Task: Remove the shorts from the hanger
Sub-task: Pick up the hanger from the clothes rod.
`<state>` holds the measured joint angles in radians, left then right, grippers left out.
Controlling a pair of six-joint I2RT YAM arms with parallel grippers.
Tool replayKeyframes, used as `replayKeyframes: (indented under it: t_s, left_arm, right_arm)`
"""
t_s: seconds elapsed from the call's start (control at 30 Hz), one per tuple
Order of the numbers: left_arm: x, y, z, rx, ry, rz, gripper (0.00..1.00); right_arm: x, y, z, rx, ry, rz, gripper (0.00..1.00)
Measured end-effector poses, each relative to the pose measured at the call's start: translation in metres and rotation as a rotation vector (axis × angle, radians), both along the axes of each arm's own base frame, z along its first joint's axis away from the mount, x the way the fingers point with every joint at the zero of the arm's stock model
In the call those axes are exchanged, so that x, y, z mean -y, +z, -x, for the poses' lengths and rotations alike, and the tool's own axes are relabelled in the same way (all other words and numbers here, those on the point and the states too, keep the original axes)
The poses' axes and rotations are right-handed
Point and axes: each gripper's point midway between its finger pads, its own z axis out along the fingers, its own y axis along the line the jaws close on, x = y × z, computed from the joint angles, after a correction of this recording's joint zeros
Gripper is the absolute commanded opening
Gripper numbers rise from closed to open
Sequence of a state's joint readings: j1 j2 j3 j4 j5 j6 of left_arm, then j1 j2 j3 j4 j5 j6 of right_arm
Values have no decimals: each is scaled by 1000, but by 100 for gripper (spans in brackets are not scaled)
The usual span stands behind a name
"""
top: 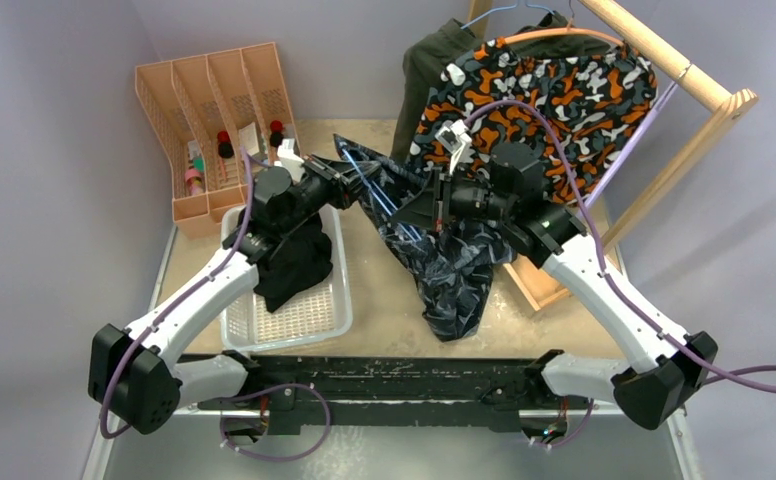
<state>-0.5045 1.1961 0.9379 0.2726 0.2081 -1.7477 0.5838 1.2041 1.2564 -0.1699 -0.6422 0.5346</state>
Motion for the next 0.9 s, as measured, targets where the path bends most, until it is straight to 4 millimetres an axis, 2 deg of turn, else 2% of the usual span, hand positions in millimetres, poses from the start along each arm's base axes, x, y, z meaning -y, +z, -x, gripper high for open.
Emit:
replayKeyframes:
  t_s: [0.3,0.4,0.5,0.63,0.7,0.8,0.9]
  left_arm:
    - [-3,-25,-1,-27,20,-110,0]
    - [-4,-28,-2,-33,24,-121,0]
    - [-4,-29,-2,-37,26,-124,0]
    - [-6,-27,1,-39,26,-125,0]
    - [-6,-26,2,-35,27,-124,0]
    - [-7,-24,3,-31,28,-122,0]
    - [-7,-24,3,-34,28,-123,0]
  right_arm:
    - [-18,0,-6,15,38,19,54]
    - [-28,-1,-11,22,46,35,56]
    - [-34,-12,-13,9,50,62,56]
    - [-42,-30,-16,-21,50,107,43]
    - [-45,-37,-16,-27,52,126,41]
    - [-50,-42,-14,-32,62,138,27]
    - [-50,-41,-15,-21,53,141,9]
